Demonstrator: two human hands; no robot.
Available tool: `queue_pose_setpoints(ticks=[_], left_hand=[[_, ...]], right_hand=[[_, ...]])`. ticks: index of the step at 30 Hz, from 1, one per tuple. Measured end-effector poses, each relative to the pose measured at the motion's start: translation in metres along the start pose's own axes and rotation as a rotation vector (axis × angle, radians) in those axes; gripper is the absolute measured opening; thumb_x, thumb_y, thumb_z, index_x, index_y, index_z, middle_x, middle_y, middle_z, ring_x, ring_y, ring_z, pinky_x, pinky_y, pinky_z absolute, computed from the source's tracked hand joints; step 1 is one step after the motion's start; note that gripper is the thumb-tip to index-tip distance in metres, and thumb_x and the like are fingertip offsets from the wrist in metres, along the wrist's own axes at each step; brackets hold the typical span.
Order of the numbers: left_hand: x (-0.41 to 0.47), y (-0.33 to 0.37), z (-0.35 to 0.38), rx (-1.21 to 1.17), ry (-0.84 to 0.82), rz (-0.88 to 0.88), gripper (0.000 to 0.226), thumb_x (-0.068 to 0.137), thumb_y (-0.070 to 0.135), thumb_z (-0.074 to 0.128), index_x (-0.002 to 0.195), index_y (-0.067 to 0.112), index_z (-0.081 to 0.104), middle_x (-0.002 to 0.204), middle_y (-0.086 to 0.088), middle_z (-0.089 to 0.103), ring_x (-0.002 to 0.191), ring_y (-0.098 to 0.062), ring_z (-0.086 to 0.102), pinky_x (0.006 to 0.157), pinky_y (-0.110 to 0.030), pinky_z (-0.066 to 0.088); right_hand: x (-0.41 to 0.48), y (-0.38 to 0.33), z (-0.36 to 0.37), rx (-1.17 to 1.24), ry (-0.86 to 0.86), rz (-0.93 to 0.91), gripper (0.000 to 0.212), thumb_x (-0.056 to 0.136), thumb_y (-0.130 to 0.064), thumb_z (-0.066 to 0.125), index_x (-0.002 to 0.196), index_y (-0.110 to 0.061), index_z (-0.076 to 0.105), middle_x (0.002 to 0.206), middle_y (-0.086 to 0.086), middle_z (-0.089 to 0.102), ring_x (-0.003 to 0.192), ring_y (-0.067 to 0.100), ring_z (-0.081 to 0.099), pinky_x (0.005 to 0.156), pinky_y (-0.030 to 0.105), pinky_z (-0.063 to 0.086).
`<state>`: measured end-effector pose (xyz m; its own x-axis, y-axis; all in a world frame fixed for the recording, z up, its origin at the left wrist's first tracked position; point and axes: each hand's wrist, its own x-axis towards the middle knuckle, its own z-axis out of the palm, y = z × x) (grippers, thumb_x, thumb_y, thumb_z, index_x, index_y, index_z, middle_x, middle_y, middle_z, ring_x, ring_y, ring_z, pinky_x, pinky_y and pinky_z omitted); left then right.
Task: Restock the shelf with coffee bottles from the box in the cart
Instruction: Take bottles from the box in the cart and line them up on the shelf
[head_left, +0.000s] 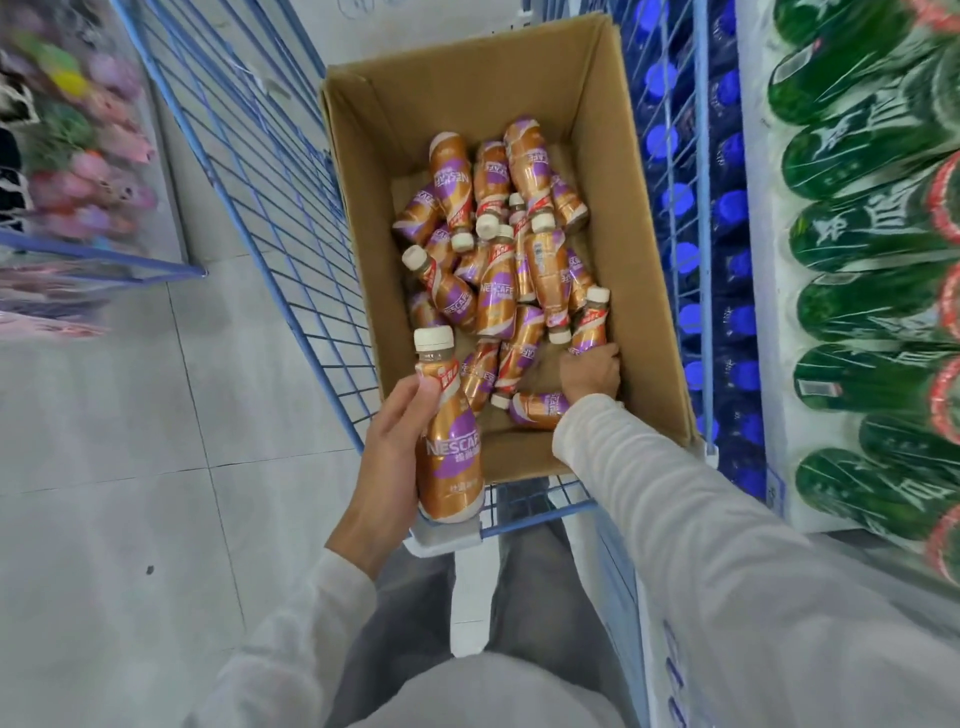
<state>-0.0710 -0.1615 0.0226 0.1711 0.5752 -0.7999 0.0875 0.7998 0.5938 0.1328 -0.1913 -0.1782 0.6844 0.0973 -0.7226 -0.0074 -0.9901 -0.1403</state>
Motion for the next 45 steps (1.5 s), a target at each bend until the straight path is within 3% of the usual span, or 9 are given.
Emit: queue_pose_setpoints(ticks=[7, 15, 20, 23, 27, 32, 36, 41, 45], left_hand=[[-0.006, 0.013, 0.007, -0.028, 0.026, -0.006, 0.033, 0.092, 0.050, 0.054, 0.118, 0.032, 0.062, 0.105, 0.001, 0.075, 0.097, -0.021, 0.072, 0.083, -0.039, 0.060], [-0.049, 0.045, 0.024, -0.057, 0.038, 0.071, 0.026, 0.096, 0.048, 0.054, 0.113, 0.030, 0.063, 0.098, 0.003, 0.077, 0.090, -0.017, 0.075, 0.082, -0.038, 0.060], [-0.088, 0.053, 0.034, -0.087, 0.058, 0.193, 0.035, 0.088, 0.048, 0.061, 0.114, 0.024, 0.065, 0.101, 0.000, 0.076, 0.091, -0.018, 0.074, 0.078, -0.034, 0.059], [-0.111, 0.057, 0.039, -0.096, 0.040, 0.236, 0.024, 0.095, 0.040, 0.060, 0.112, 0.024, 0.067, 0.103, -0.002, 0.077, 0.094, -0.020, 0.075, 0.077, -0.033, 0.060], [-0.141, 0.060, 0.043, -0.090, -0.028, 0.280, 0.024, 0.095, 0.033, 0.065, 0.116, 0.024, 0.069, 0.108, -0.004, 0.077, 0.098, -0.024, 0.074, 0.083, -0.040, 0.059], [-0.183, 0.052, 0.045, -0.107, -0.158, 0.340, 0.027, 0.093, 0.027, 0.066, 0.118, 0.018, 0.070, 0.106, -0.005, 0.077, 0.087, -0.017, 0.075, 0.067, -0.028, 0.059], [-0.209, 0.032, 0.045, -0.109, -0.272, 0.354, 0.030, 0.090, 0.027, 0.071, 0.118, 0.016, 0.072, 0.116, -0.011, 0.074, 0.101, -0.025, 0.070, 0.091, -0.042, 0.057], [-0.245, 0.004, 0.047, -0.006, -0.415, 0.377, 0.032, 0.087, 0.034, 0.073, 0.116, 0.021, 0.073, 0.109, -0.004, 0.076, 0.096, -0.019, 0.071, 0.089, -0.039, 0.054], [-0.277, -0.016, 0.056, 0.125, -0.511, 0.379, 0.032, 0.082, 0.050, 0.076, 0.111, 0.035, 0.074, 0.113, -0.002, 0.075, 0.103, -0.024, 0.071, 0.093, -0.045, 0.055]], right_hand=[[-0.033, 0.000, -0.043, 0.194, -0.067, -0.123, 0.064, 0.081, -0.043, 0.079, 0.130, -0.014, 0.049, 0.130, 0.011, 0.060, 0.118, 0.033, 0.059, 0.100, 0.045, 0.047], [-0.149, -0.004, -0.125, 0.464, -0.202, -0.353, 0.050, 0.079, -0.044, 0.080, 0.117, -0.028, 0.052, 0.108, -0.008, 0.066, 0.092, 0.007, 0.065, 0.074, 0.026, 0.052], [-0.208, 0.002, -0.162, 0.488, -0.269, -0.447, 0.057, 0.078, -0.047, 0.082, 0.121, -0.030, 0.050, 0.110, -0.011, 0.065, 0.095, 0.006, 0.065, 0.068, 0.019, 0.046], [-0.236, 0.010, -0.181, 0.506, -0.236, -0.489, 0.061, 0.074, -0.046, 0.086, 0.120, -0.029, 0.050, 0.110, -0.010, 0.065, 0.096, 0.009, 0.066, 0.076, 0.026, 0.052], [-0.271, 0.032, -0.206, 0.583, -0.199, -0.557, 0.061, 0.072, -0.041, 0.088, 0.116, -0.029, 0.049, 0.107, -0.009, 0.065, 0.090, 0.005, 0.067, 0.069, 0.021, 0.051], [-0.311, 0.076, -0.223, 0.734, -0.095, -0.571, 0.053, 0.069, -0.042, 0.087, 0.106, -0.033, 0.050, 0.104, -0.006, 0.069, 0.088, 0.010, 0.069, 0.084, 0.042, 0.058], [-0.344, 0.123, -0.225, 0.812, 0.027, -0.573, 0.054, 0.062, -0.052, 0.083, 0.104, -0.039, 0.052, 0.096, -0.012, 0.070, 0.085, 0.008, 0.070, 0.085, 0.047, 0.058], [-0.386, 0.184, -0.228, 0.910, 0.128, -0.542, 0.051, 0.066, -0.046, 0.086, 0.105, -0.039, 0.054, 0.098, -0.010, 0.072, 0.087, 0.011, 0.071, 0.086, 0.047, 0.058], [-0.415, 0.232, -0.237, 0.977, 0.196, -0.517, 0.052, 0.076, -0.038, 0.085, 0.116, -0.034, 0.052, 0.107, -0.005, 0.070, 0.089, 0.008, 0.070, 0.079, 0.033, 0.060]])
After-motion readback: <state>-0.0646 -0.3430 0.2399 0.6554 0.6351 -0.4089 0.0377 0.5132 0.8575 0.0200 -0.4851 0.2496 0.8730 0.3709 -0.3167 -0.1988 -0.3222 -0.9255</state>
